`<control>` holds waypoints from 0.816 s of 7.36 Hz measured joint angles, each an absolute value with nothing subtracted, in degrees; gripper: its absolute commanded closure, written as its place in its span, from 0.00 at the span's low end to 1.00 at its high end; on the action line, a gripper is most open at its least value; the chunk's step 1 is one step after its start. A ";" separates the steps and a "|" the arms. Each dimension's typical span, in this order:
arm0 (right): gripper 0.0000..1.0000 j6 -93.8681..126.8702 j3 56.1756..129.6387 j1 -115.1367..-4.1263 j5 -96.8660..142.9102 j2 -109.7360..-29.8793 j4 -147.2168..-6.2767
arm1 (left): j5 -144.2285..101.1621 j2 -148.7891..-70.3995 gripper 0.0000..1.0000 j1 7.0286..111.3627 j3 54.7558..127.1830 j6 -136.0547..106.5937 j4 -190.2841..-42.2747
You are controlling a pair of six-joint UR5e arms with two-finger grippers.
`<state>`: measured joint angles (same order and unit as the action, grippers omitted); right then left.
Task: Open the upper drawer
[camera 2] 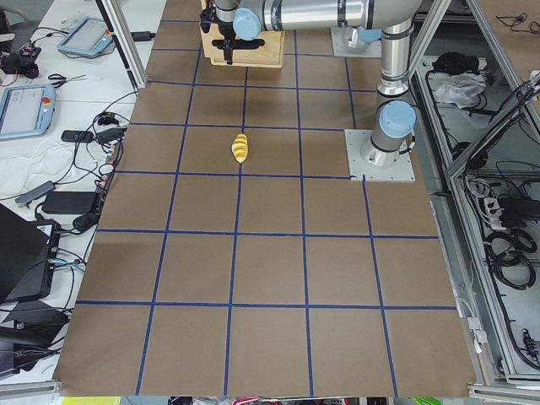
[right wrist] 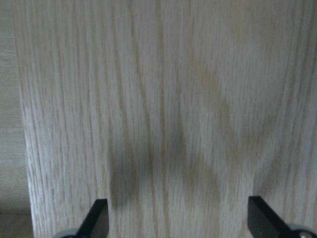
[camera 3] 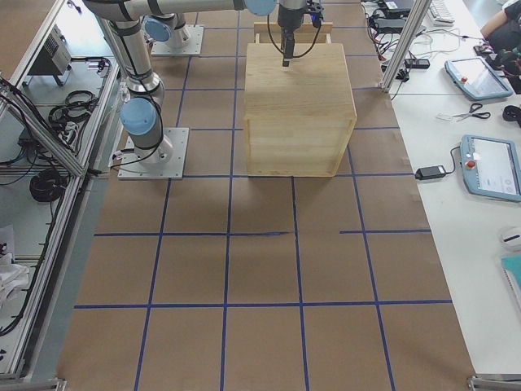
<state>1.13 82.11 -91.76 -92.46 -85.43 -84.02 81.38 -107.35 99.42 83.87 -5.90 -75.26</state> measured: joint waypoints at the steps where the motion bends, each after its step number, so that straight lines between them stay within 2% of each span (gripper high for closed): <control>1: 0.00 1.10 82.10 -91.76 -92.46 -85.43 -84.02 | 81.61 -107.24 0.00 99.30 83.91 -5.25 -75.44; 6: 0.00 1.10 82.09 -91.76 -92.46 -85.43 -84.02 | 81.84 -106.58 0.00 99.58 83.79 -5.40 -76.10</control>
